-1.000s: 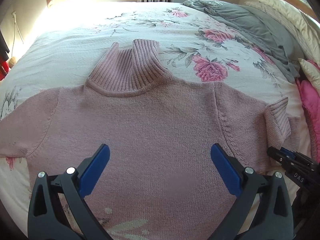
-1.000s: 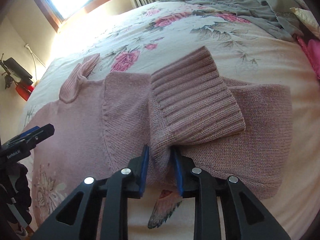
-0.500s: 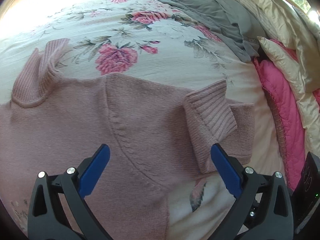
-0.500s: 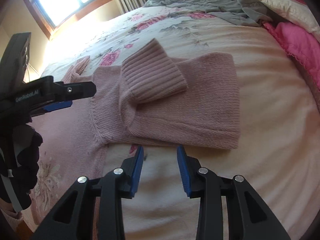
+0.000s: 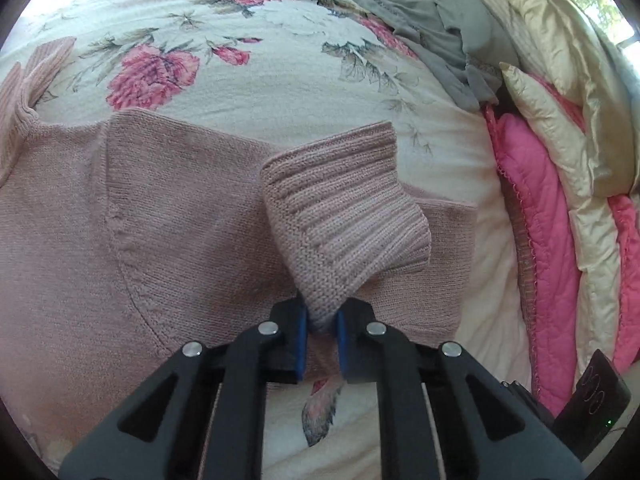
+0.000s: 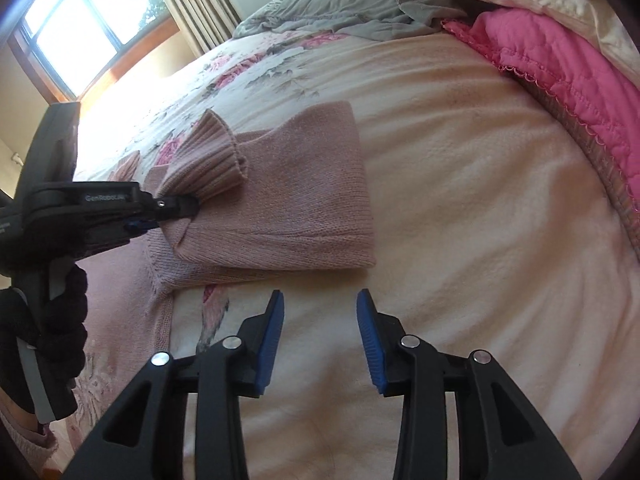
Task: Fold small clothes
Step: 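Grasp the other sleeve cuff with the left tool, then lay the held sleeve across the sweater body and open the left tool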
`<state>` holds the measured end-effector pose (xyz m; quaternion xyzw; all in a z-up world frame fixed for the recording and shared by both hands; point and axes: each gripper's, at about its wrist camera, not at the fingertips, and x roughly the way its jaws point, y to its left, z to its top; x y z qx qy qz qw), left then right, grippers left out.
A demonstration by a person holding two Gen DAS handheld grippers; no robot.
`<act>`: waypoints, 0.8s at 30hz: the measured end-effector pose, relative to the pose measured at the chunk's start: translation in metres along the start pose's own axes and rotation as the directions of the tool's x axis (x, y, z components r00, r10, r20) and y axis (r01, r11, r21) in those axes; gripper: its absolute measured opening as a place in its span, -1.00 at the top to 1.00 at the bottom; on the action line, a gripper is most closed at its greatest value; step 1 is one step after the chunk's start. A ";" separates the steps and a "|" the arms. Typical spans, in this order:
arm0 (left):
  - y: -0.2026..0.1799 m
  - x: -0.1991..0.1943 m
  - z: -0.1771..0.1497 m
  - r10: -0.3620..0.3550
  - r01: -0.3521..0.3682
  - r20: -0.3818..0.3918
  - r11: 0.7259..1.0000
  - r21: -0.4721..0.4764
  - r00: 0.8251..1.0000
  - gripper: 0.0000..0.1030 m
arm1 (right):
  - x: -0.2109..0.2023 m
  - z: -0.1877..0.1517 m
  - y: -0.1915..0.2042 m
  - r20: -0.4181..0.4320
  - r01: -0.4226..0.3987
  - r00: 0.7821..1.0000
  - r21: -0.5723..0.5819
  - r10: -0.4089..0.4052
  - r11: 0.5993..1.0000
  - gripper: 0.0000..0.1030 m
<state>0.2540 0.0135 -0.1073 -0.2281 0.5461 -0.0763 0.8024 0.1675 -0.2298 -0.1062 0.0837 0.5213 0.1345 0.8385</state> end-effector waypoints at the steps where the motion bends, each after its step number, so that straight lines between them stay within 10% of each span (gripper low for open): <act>1: 0.006 -0.012 -0.002 0.006 -0.006 0.033 1.000 -0.003 0.999 0.81 | 0.000 0.000 0.001 -0.001 -0.004 1.000 0.000 0.004 1.000 0.25; 24: 0.242 -0.176 -0.030 0.311 -0.233 0.272 0.930 -0.284 0.911 0.82 | 0.052 0.030 0.143 -0.079 -0.200 0.979 -0.161 0.189 0.967 0.22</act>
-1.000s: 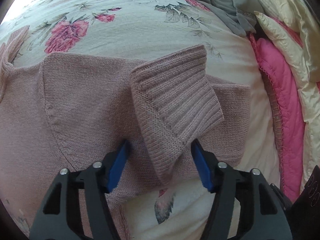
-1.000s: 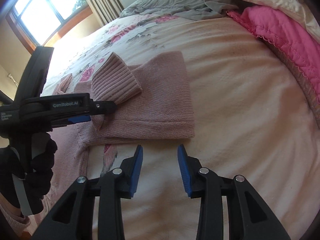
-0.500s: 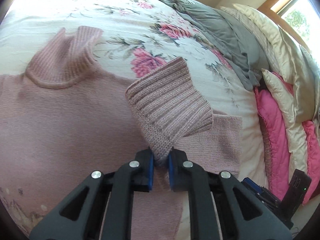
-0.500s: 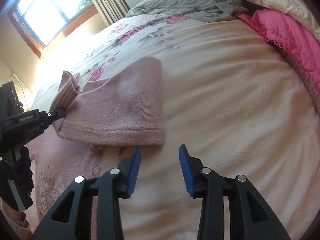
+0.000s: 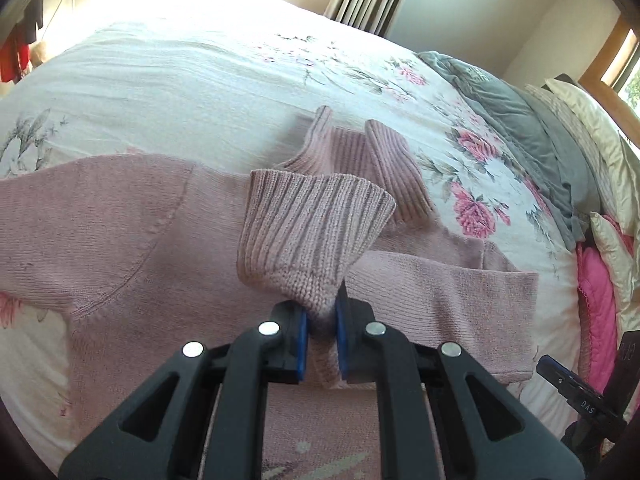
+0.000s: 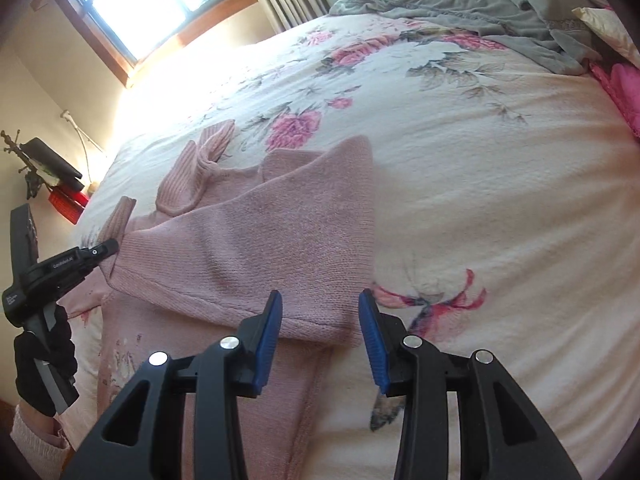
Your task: Fold small clothes
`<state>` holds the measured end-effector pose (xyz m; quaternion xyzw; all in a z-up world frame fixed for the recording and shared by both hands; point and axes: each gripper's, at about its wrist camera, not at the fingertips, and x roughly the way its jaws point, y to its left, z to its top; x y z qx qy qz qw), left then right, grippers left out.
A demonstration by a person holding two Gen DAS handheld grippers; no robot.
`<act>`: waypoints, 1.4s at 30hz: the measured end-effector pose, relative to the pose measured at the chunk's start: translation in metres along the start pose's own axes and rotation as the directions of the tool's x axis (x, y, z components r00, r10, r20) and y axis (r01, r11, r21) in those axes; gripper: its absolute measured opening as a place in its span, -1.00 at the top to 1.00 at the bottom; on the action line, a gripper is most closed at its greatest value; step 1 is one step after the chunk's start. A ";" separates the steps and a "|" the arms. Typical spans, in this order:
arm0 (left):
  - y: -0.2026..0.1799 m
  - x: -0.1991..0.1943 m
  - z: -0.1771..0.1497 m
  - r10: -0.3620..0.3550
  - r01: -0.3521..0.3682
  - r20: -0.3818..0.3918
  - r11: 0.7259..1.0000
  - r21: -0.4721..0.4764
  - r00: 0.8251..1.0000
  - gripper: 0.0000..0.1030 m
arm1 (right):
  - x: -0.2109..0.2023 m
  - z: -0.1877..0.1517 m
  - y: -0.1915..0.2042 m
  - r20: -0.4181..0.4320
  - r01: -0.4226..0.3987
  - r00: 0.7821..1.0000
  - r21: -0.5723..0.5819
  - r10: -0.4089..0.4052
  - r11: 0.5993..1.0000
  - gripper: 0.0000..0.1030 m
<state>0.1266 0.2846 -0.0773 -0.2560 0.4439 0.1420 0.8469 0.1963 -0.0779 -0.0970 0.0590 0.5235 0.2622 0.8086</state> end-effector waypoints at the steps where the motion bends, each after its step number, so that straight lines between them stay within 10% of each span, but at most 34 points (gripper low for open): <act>1: 0.007 0.000 0.000 0.008 -0.008 0.011 1.000 -0.002 1.000 0.82 | 0.006 0.001 0.008 -0.007 -0.008 1.000 -0.013 0.008 1.000 0.22; 8: 0.056 0.042 -0.018 0.038 -0.044 -0.102 0.998 -0.054 0.994 0.76 | 0.061 0.001 0.012 -0.115 0.033 0.993 0.035 -0.029 0.999 0.20; 21: 0.076 -0.006 -0.028 0.129 -0.129 -0.004 0.990 -0.063 0.992 0.14 | 0.049 -0.011 0.043 -0.094 0.139 0.985 -0.076 -0.146 0.987 -0.05; 26: 0.104 0.018 -0.034 0.064 -0.096 -0.137 0.966 -0.239 0.988 0.13 | 0.052 -0.010 0.041 -0.099 0.127 0.986 -0.049 -0.132 0.991 -0.15; 35: 0.138 0.037 -0.022 -0.107 0.050 -0.101 0.890 -0.453 0.989 0.17 | 0.058 -0.010 0.040 -0.106 0.126 0.986 -0.050 -0.131 0.991 -0.24; 42: 0.151 0.015 -0.034 -0.089 -0.009 -0.146 0.827 -0.562 0.985 0.32 | 0.060 -0.011 0.044 -0.106 0.131 0.985 -0.072 -0.138 0.989 -0.31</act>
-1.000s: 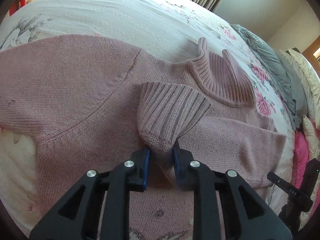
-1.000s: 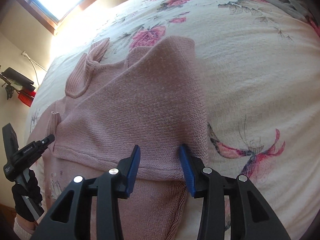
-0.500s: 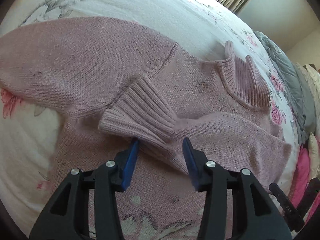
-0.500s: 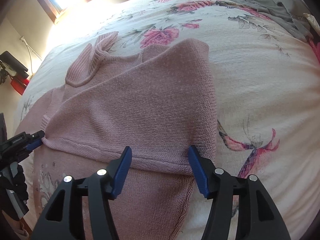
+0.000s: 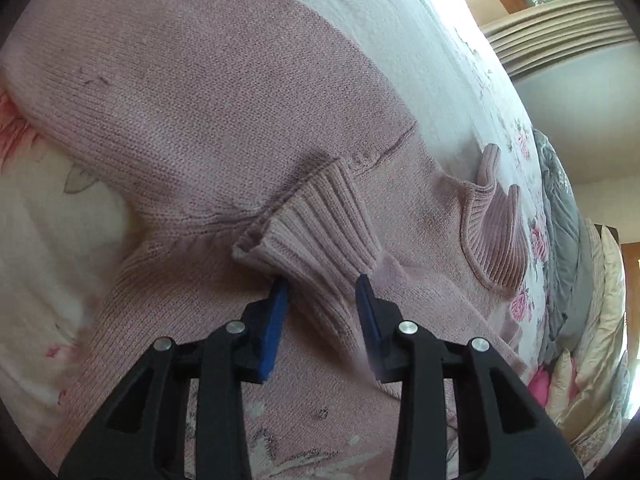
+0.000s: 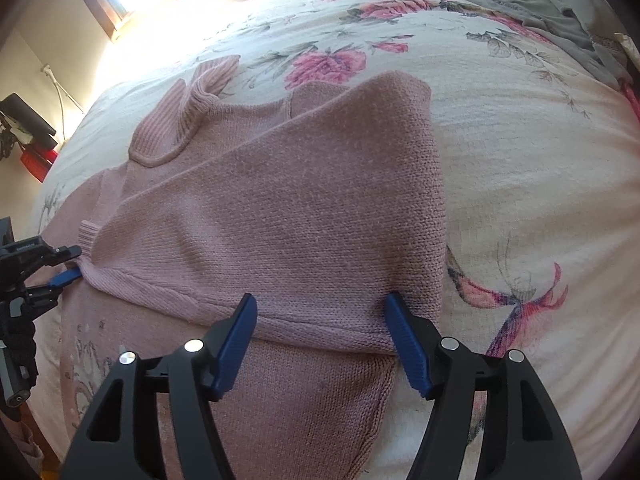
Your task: Fold small clothes
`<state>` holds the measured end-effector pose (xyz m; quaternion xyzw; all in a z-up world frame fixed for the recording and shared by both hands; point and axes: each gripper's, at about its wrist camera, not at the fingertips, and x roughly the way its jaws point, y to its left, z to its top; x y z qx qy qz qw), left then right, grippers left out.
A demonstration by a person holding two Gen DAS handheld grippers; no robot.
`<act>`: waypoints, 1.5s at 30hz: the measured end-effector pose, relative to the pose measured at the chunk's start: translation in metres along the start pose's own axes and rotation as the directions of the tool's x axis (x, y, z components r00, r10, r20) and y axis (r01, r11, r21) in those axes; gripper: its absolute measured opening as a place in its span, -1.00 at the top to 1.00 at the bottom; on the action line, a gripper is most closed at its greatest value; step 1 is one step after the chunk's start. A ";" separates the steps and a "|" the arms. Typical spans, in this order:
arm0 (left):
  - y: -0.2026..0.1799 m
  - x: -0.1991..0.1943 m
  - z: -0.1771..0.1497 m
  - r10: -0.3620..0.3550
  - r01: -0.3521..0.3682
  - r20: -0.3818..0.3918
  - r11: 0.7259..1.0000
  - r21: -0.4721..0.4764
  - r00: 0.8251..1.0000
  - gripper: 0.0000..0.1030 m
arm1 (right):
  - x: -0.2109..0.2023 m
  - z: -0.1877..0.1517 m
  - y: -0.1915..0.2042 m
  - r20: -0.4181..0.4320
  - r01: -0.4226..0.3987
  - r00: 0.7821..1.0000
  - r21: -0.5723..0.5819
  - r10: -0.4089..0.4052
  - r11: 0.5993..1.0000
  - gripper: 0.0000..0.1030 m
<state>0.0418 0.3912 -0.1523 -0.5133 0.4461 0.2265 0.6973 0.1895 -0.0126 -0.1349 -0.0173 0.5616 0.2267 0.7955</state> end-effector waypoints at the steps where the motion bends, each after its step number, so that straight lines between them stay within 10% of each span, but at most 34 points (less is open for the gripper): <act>1: 0.002 -0.004 -0.002 0.000 -0.001 0.008 1.000 0.007 1.000 0.26 | 0.000 0.000 0.000 0.001 -0.003 1.000 0.002 0.003 1.000 -0.31; 8: 0.008 0.010 0.010 0.054 -0.056 0.027 0.995 0.079 0.998 -0.04 | 0.002 -0.001 0.002 0.009 0.005 1.000 -0.006 -0.005 1.000 -0.36; 12: -0.010 0.014 0.015 0.062 -0.073 0.068 0.983 0.166 0.996 0.89 | 0.004 -0.001 0.006 0.008 0.022 1.000 -0.021 -0.022 1.000 -0.41; 15: -0.029 -0.006 0.015 -0.036 0.004 0.132 0.972 0.233 0.991 0.90 | 0.004 -0.001 0.005 0.010 0.021 1.000 -0.022 -0.021 1.000 -0.41; 19: -0.050 -0.049 0.001 -0.195 0.070 0.297 0.921 0.384 0.935 0.89 | 0.004 -0.001 0.004 0.013 0.012 1.000 -0.014 -0.011 1.000 -0.41; 25: 0.005 0.018 0.023 -0.007 -0.020 0.101 0.964 0.264 0.995 0.85 | 0.004 -0.001 0.005 0.010 0.015 1.000 -0.016 -0.015 1.000 -0.41; 33: -0.022 -0.040 -0.001 -0.084 -0.008 0.227 0.926 0.376 0.970 0.52 | -0.023 0.005 0.008 0.029 -0.072 0.997 0.024 0.071 0.997 -0.36; 37: -0.049 -0.017 -0.010 -0.035 -0.064 0.195 0.878 0.475 0.980 0.39 | -0.007 0.009 0.008 -0.012 -0.029 0.999 0.057 0.030 0.998 -0.36; 45: -0.036 0.034 -0.003 0.081 -0.127 0.114 0.867 0.482 0.990 0.43 | 0.020 0.005 0.026 -0.037 0.095 0.995 -0.019 -0.096 0.995 -0.48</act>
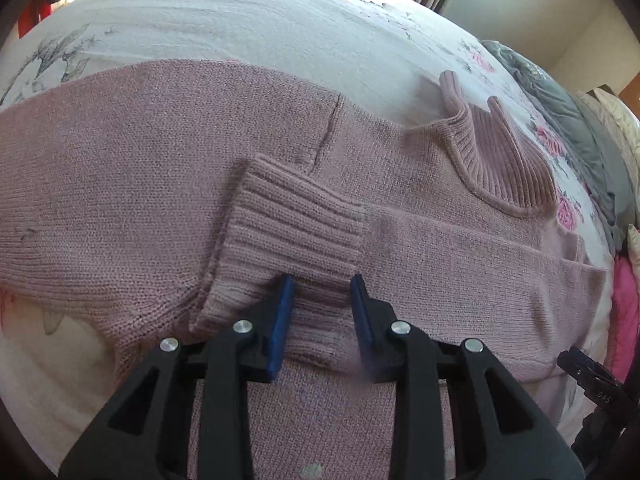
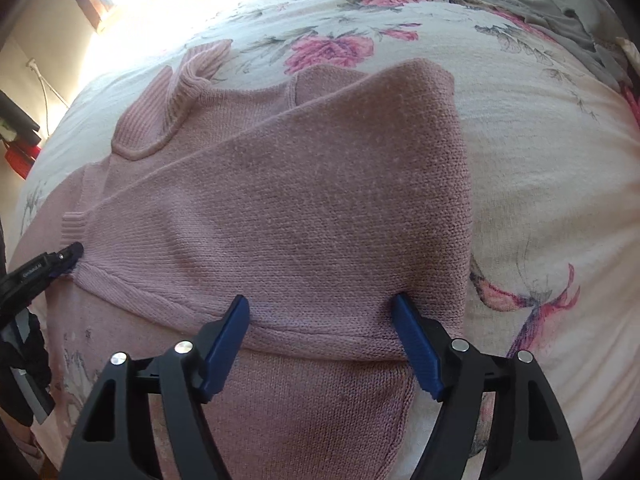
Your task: Fold small clothes
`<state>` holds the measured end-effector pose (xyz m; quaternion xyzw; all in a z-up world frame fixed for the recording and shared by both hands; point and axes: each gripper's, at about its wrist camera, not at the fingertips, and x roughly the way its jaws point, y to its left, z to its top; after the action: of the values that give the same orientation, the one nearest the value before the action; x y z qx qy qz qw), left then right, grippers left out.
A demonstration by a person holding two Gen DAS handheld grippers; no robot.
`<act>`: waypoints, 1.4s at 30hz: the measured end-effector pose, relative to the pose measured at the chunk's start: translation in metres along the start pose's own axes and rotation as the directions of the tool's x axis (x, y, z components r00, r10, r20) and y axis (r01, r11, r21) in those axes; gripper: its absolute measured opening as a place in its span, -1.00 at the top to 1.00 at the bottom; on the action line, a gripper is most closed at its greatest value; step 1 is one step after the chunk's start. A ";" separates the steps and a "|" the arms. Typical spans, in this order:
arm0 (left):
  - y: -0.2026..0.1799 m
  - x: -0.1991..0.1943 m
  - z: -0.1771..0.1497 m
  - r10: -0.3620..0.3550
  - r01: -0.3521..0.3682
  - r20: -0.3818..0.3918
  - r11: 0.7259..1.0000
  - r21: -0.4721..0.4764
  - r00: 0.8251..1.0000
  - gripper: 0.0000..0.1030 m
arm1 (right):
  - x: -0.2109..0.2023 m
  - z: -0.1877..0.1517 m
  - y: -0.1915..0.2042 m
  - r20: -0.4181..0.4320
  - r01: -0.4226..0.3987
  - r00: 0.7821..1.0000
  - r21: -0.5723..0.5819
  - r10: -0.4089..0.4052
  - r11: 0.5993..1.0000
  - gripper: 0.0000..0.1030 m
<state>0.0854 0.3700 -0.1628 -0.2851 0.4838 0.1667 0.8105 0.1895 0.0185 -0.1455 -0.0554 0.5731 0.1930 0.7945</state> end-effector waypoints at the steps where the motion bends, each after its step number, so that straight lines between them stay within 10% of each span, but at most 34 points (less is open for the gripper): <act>1: 0.002 -0.005 0.001 -0.014 0.014 -0.001 1.000 -0.009 1.000 0.43 | -0.002 0.000 0.005 -0.001 0.026 1.000 -0.017 -0.026 1.000 -0.48; 12: 0.122 -0.108 -0.003 0.084 -0.073 0.092 0.990 -0.117 0.992 0.17 | -0.048 -0.018 0.077 0.014 -0.194 0.981 -0.017 0.194 0.981 -0.38; 23: 0.280 -0.151 -0.008 0.202 -0.130 0.140 0.904 -0.408 0.969 0.13 | -0.018 -0.007 0.158 -0.035 -0.241 0.970 -0.056 0.240 0.969 -0.38; 33: 0.359 -0.161 0.005 0.114 0.053 0.239 0.800 -0.597 0.964 0.13 | 0.009 0.006 0.258 -0.058 -0.308 0.951 -0.153 0.303 0.939 -0.38; 42: 0.393 -0.158 0.015 0.118 0.087 0.270 0.762 -0.641 0.956 0.26 | 0.050 0.013 0.294 -0.115 -0.273 0.959 -0.150 0.257 0.950 -0.37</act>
<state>-0.1937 0.6879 -0.1369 -0.5146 0.2728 0.3706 0.7235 0.1059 0.3050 -0.1487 -0.0525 0.5943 0.3418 0.7261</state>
